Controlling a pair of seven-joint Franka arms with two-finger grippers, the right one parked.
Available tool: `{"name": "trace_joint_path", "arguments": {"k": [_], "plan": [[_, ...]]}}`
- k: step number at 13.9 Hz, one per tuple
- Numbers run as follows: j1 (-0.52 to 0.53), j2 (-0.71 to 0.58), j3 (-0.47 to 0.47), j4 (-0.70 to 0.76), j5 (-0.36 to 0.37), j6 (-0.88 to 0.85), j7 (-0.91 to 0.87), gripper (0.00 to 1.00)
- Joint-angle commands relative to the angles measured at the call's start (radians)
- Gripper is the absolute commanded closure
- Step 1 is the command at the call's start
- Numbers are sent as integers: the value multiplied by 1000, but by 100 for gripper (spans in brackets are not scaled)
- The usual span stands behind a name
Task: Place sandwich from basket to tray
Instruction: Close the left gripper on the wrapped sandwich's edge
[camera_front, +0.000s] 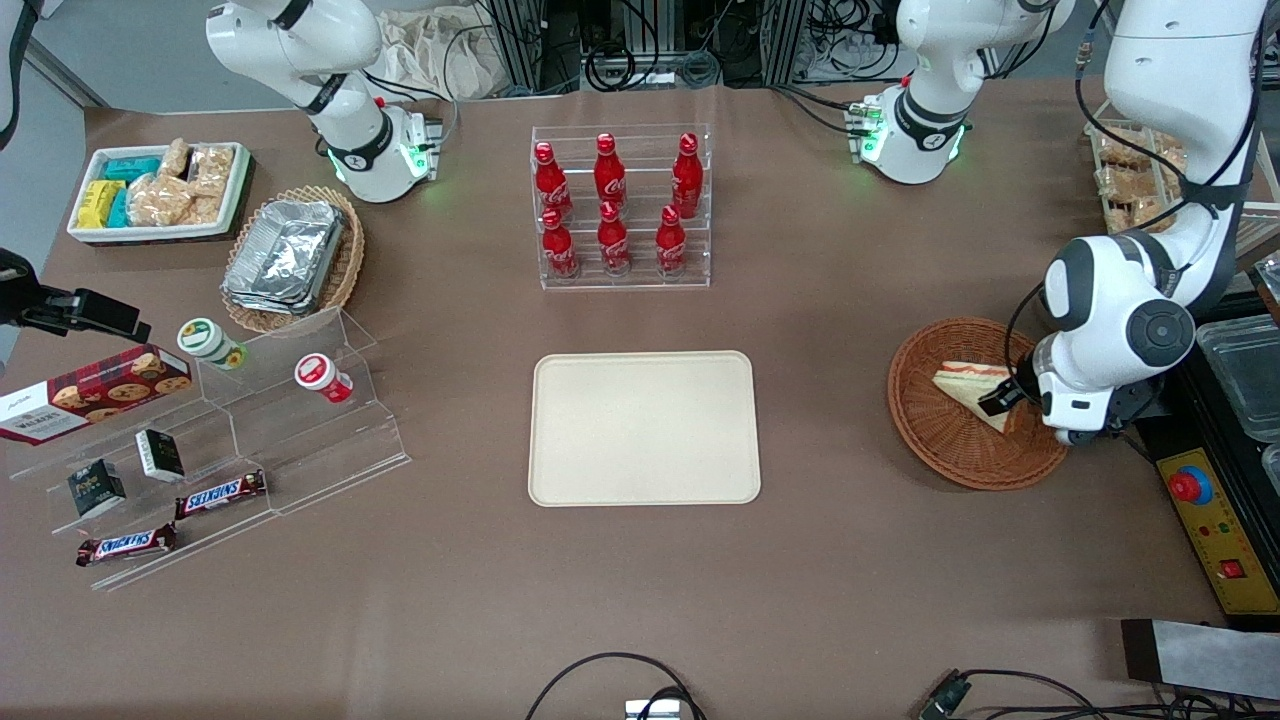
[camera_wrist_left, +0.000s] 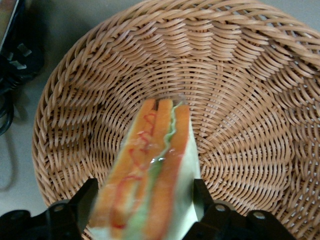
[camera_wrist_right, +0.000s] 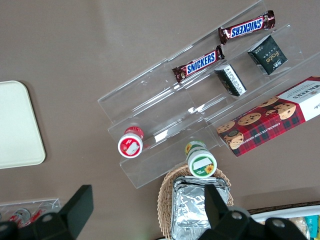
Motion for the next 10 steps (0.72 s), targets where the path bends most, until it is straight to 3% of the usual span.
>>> {"name": "trace_joint_path", "arguments": {"k": [1, 3, 6, 10], "plan": [[1, -1, -3, -9, -4, 14, -13, 41], [1, -1, -3, -8, -1, 3, 5, 54], [-2, -4, -3, 0, 1, -11, 9, 64], [-10, -4, -8, 76, 2, -125, 10, 67]]}}
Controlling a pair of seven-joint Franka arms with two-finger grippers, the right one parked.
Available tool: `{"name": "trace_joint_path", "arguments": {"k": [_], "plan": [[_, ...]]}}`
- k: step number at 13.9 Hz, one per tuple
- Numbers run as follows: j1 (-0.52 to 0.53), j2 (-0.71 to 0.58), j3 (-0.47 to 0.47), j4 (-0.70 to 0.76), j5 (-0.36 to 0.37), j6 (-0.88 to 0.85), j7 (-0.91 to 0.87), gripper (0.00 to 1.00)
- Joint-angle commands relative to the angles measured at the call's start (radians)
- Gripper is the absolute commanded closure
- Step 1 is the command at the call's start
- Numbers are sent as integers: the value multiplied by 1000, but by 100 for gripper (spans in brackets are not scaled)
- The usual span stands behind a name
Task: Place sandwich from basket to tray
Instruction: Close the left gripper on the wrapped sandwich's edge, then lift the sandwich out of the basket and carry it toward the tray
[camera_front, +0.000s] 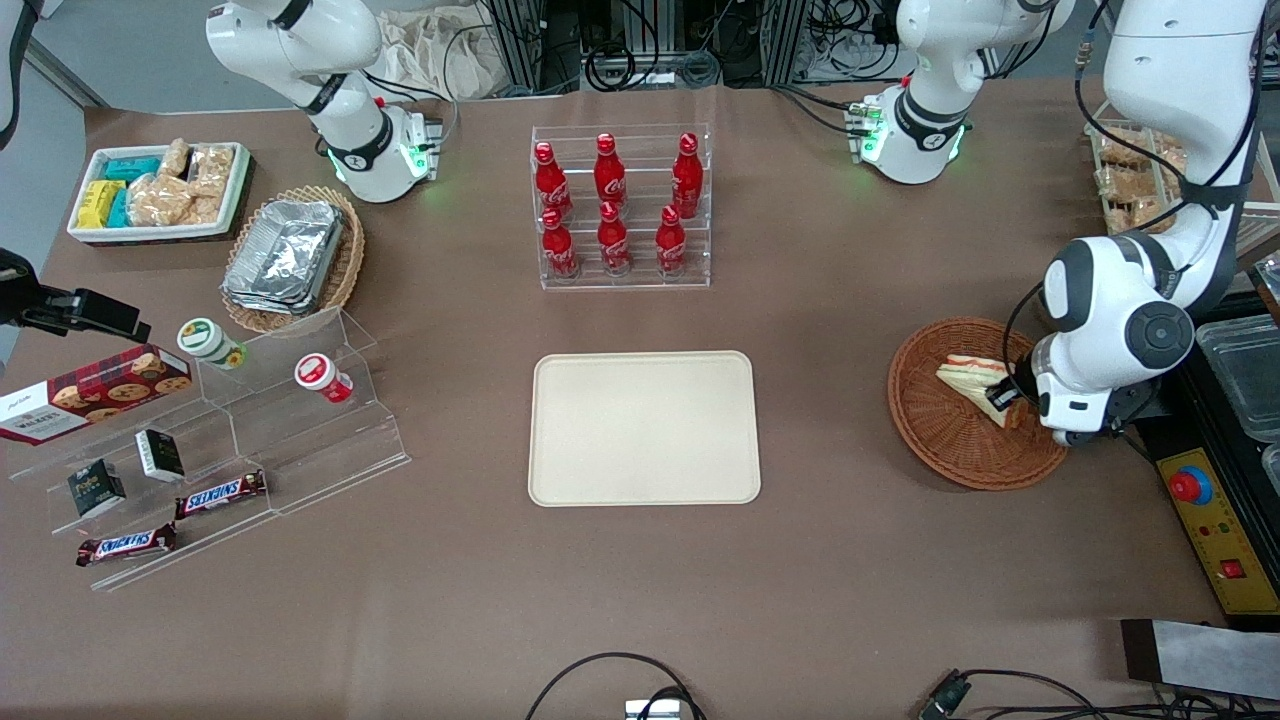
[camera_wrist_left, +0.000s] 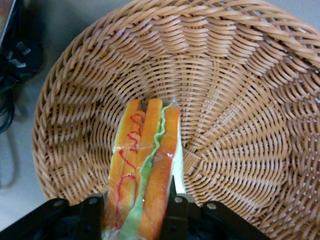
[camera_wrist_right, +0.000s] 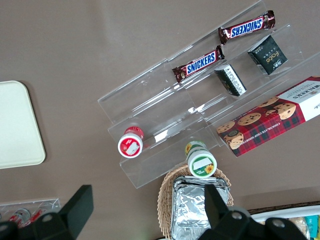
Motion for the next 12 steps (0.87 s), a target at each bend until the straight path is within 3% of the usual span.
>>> {"name": "trace_joint_path", "arguments": {"k": [1, 5, 8, 12], "plan": [[-5, -5, -3, 84, 6, -121, 7, 68], [-8, -5, -35, 304, 6, -388, 88, 83], [-8, 7, -114, 507, 13, -583, 146, 82], [-11, 10, -248, 622, 13, -643, 177, 83]]}}
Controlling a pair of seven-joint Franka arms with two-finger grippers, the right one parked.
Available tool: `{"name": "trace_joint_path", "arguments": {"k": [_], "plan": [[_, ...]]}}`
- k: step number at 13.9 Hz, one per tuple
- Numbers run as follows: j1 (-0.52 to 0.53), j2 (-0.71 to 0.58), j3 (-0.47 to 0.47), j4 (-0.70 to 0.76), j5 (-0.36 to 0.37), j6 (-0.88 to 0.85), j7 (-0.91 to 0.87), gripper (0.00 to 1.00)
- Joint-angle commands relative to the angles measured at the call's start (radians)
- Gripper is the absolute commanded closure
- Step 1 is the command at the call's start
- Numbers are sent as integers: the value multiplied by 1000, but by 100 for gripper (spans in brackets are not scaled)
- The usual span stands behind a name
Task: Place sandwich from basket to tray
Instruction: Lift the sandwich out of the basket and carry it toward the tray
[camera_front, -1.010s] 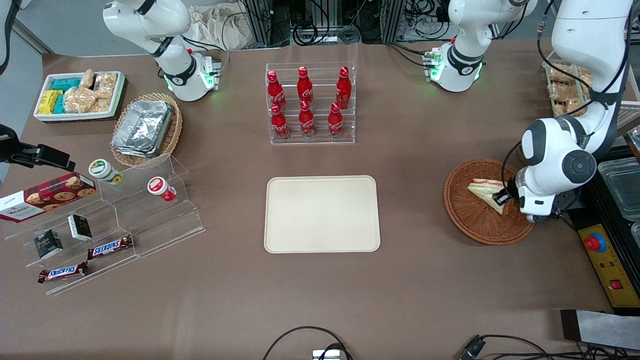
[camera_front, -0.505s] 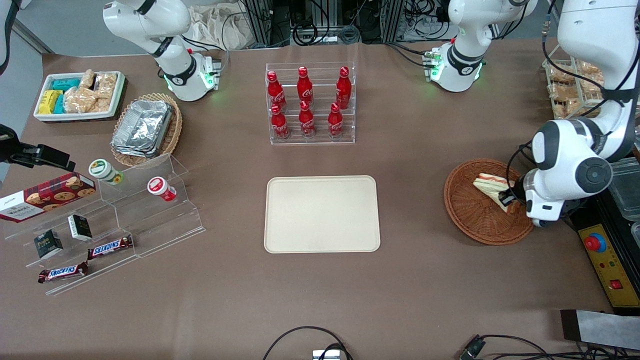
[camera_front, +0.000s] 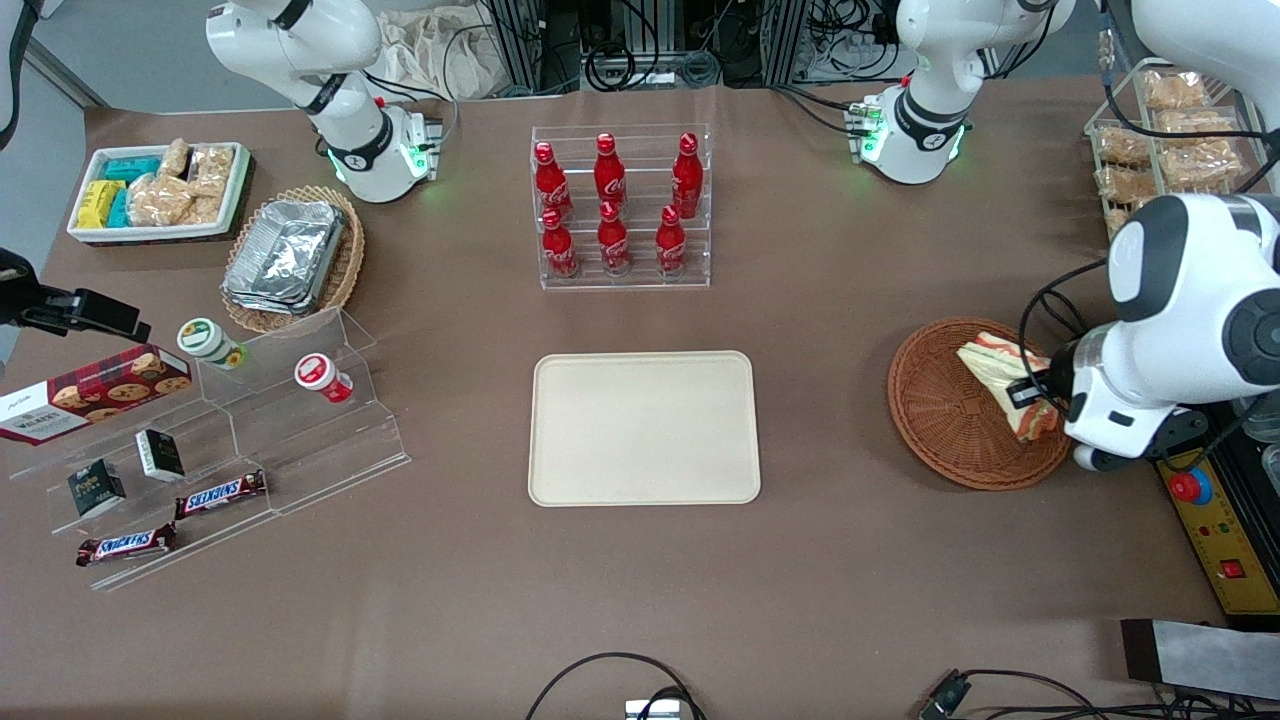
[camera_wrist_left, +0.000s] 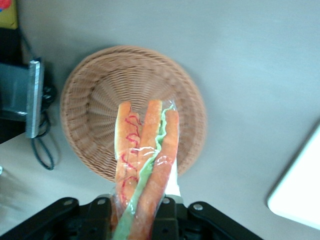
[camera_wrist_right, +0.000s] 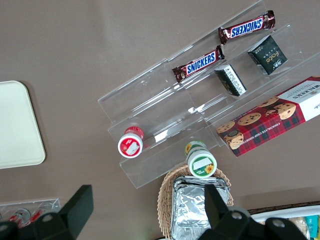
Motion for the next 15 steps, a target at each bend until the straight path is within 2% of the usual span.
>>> {"name": "trace_joint_path", "arguments": {"k": [1, 5, 6, 7, 9, 10, 12, 15], "plan": [[0, 34, -95, 71, 8, -43, 22, 84], [-1, 143, -234, 128, 11, -15, 25, 87], [-3, 187, -265, 157, 11, 11, 25, 91], [-55, 242, -282, 186, 32, 50, 19, 92], [-195, 346, -278, 249, 194, 107, -16, 95], [-242, 396, -276, 275, 243, 126, -106, 97], [-289, 472, -278, 285, 252, 207, -215, 98], [-328, 574, -276, 288, 258, 339, -222, 99]]}}
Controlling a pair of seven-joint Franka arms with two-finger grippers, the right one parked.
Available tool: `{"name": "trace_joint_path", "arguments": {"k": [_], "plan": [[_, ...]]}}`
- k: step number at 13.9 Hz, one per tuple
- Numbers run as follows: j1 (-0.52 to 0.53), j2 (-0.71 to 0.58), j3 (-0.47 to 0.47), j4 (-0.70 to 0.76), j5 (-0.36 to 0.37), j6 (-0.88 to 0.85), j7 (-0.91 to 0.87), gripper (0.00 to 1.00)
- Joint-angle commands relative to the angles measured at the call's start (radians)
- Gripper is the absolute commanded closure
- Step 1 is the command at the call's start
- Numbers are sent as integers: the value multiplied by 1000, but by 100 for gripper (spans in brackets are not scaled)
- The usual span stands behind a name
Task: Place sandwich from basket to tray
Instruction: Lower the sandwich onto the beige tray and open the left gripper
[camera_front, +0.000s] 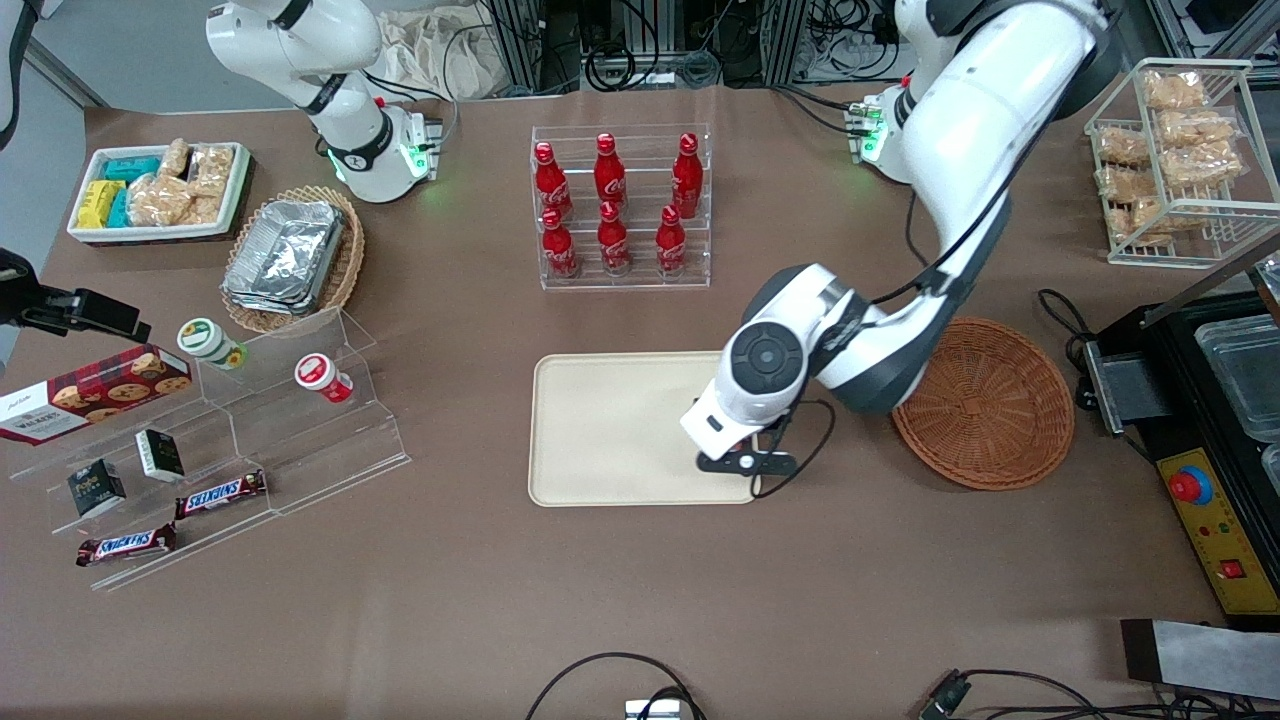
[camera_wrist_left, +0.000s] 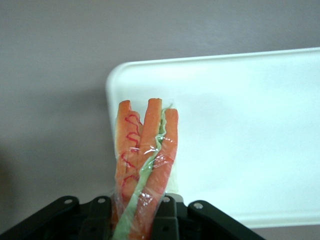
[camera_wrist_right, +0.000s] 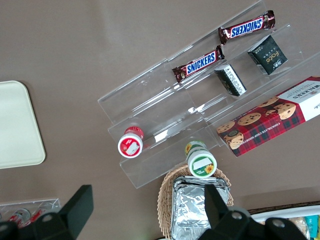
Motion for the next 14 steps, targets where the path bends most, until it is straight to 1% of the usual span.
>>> {"name": "trace_joint_path", "arguments": {"k": [1, 2, 3, 4, 5, 6, 8, 9, 11, 12, 14], "plan": [[-22, 111, -2, 59, 20, 69, -8, 98], [-27, 130, -2, 56, 20, 82, -8, 97], [-33, 130, -2, 50, 22, 80, -6, 92], [-33, 128, -2, 50, 20, 74, -11, 72], [-28, 127, 0, 47, 23, 71, -9, 33], [-25, 125, 0, 42, 22, 65, -6, 0], [-27, 109, 0, 36, 23, 33, -12, 0], [-19, 86, 0, 38, 23, -25, -8, 0], [34, 27, -8, 32, 19, -131, 4, 0], [60, -21, -11, -8, 14, -131, 6, 0], [128, -170, -49, -156, 5, -107, 4, 0]]}}
